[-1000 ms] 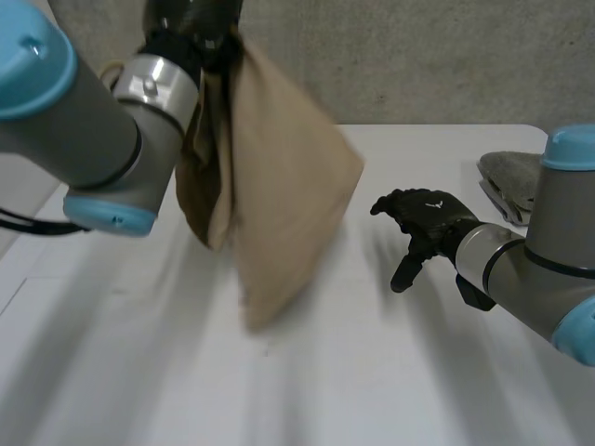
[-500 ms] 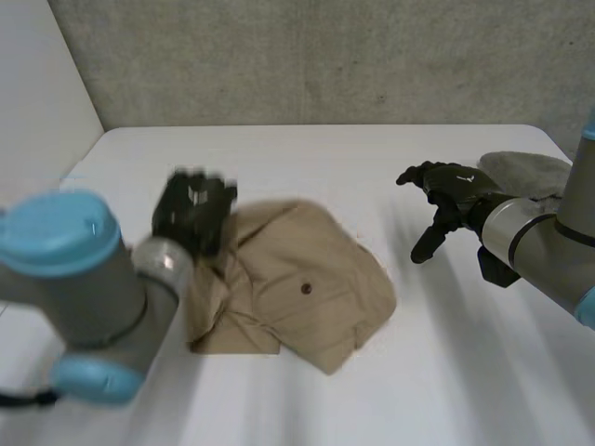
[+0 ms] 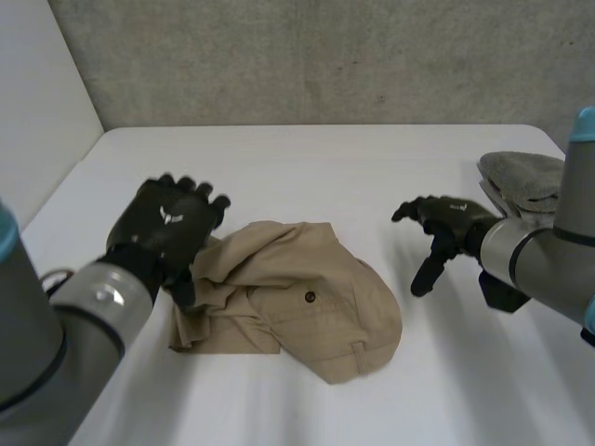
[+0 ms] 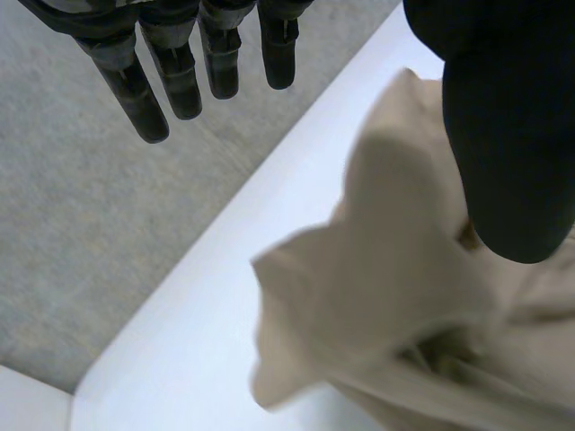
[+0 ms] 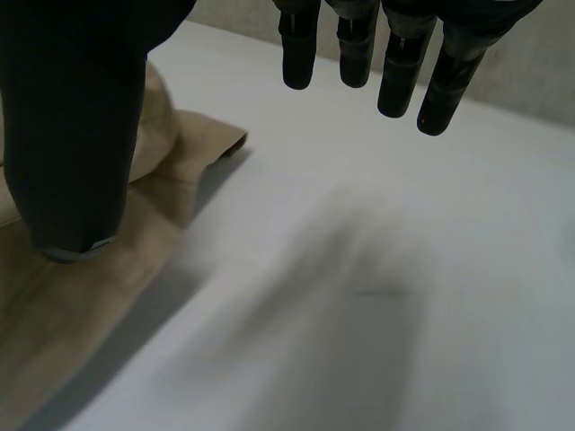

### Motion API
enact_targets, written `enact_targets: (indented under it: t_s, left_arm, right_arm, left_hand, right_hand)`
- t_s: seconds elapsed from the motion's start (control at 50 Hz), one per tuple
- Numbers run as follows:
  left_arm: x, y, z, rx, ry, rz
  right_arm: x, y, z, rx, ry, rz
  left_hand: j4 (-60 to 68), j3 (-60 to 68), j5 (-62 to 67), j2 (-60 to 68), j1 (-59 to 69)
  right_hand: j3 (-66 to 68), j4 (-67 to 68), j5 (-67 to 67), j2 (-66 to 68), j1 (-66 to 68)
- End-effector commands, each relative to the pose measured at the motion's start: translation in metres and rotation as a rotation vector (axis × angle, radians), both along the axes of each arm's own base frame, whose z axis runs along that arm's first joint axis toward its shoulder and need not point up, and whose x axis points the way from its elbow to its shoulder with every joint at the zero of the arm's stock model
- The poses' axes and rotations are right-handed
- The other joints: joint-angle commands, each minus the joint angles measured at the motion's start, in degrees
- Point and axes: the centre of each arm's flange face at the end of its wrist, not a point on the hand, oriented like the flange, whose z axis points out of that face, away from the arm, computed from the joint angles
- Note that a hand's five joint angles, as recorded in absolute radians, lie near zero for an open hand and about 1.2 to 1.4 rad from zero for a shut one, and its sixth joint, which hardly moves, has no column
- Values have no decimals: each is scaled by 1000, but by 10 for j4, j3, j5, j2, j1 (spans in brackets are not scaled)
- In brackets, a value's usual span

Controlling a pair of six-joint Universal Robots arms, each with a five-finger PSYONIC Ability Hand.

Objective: Fold the laundry.

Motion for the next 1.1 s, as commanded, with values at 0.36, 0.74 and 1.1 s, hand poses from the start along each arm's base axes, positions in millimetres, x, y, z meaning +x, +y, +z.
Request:
enact_targets:
  t_s: [0.36, 0.74, 1.1]
  left_arm:
    - [-72, -112, -63, 266, -74, -261]
    - [-65, -116, -72, 269, -139, -257]
    - [-60, -113, -58, 240, -137, -233]
  right_arm:
    - [10, 43, -66, 551, -314, -66]
    - [-1, 44, -44, 511, -304, -42]
    - [-5, 58, -43, 590, -247, -31]
  left_hand:
    - [10, 5, 5, 8, 13]
    - [676, 671, 671, 674, 679]
    - [676, 671, 671, 674, 679]
  right_hand:
    - [-22, -35, -35, -26, -15]
    - [-22, -35, -35, -26, -15]
    - [-22, -35, -35, -26, -15]
